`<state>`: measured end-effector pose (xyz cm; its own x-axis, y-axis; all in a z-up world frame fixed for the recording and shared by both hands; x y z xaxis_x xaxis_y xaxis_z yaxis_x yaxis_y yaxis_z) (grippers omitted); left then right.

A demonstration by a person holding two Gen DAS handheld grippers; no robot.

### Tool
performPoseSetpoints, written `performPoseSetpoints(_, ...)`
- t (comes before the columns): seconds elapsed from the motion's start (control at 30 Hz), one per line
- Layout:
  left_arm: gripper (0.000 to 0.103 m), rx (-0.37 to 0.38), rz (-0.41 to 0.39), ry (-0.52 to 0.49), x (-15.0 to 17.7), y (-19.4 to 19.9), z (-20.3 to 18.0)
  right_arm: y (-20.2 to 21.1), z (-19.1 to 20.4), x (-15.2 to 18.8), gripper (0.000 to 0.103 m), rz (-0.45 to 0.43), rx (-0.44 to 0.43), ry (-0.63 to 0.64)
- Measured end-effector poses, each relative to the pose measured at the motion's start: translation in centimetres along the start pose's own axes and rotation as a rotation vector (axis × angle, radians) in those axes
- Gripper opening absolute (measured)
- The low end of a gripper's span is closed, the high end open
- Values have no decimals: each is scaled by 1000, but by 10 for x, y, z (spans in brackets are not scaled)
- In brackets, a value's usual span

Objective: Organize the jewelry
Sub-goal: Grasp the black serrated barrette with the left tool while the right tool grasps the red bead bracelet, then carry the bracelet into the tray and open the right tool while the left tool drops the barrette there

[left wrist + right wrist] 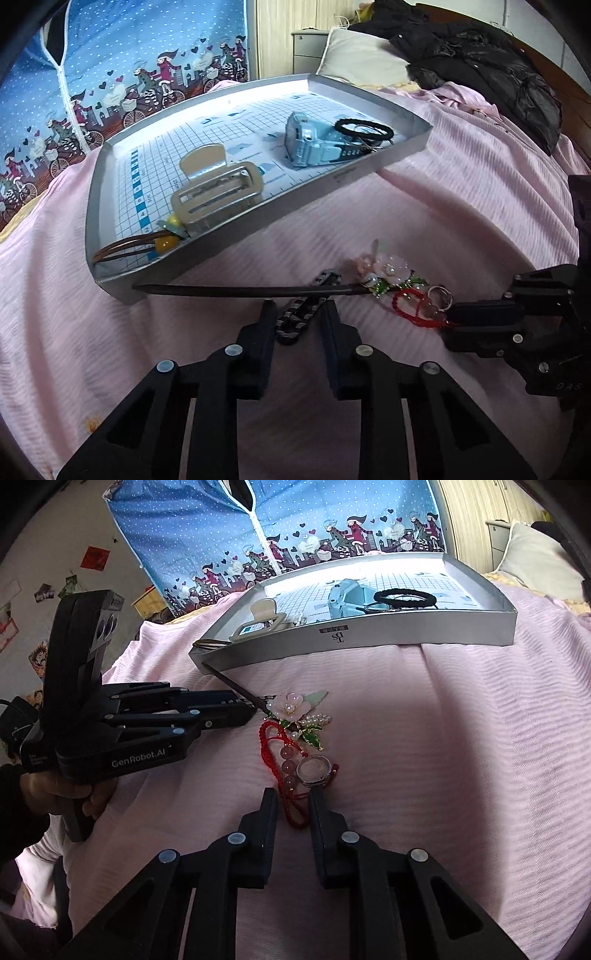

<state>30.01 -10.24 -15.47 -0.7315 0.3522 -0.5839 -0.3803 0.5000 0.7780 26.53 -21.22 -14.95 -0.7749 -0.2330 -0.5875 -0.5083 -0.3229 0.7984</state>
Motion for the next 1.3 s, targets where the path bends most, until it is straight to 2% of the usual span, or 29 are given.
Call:
performPoseSetpoints(0.13,11,-3,13,-8,2,-2,-7,-1,0,0,17,2,4,2)
performPoseSetpoints(0.23,12,10,15,7,6,0,-13,-1,1,1,17,1,10,8)
performPoseSetpoints(0.57,11,103,-25,199,44,29,-38,1,7,5,17,0,27,42)
performPoseSetpoints(0.63,11,120,-36,231,52,36,-43,1,10,9,12,19,34,66)
performPoseSetpoints(0.7,11,147,-50,270,57,40,-45,2,12,14,12,36,43,82)
performPoseSetpoints(1.13,13,156,-32,281,56,32,-40,-6,15,12,12,21,79,106)
performPoseSetpoints(1.3,14,143,-49,278,57,31,-38,-8,15,12,13,24,81,111)
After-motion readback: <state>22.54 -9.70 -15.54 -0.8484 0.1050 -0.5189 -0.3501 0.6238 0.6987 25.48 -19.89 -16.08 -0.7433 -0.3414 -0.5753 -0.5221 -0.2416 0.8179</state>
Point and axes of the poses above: each gripper's, at about its wrist camera, not at the fingertips, and y roughly against the way its jaws point, z to its left, x to its underside, the point moved 8 cm from there along -y, roughly the way its jaws point, and after that the axes turned 15 degrees about x, right-handed, at the moved point
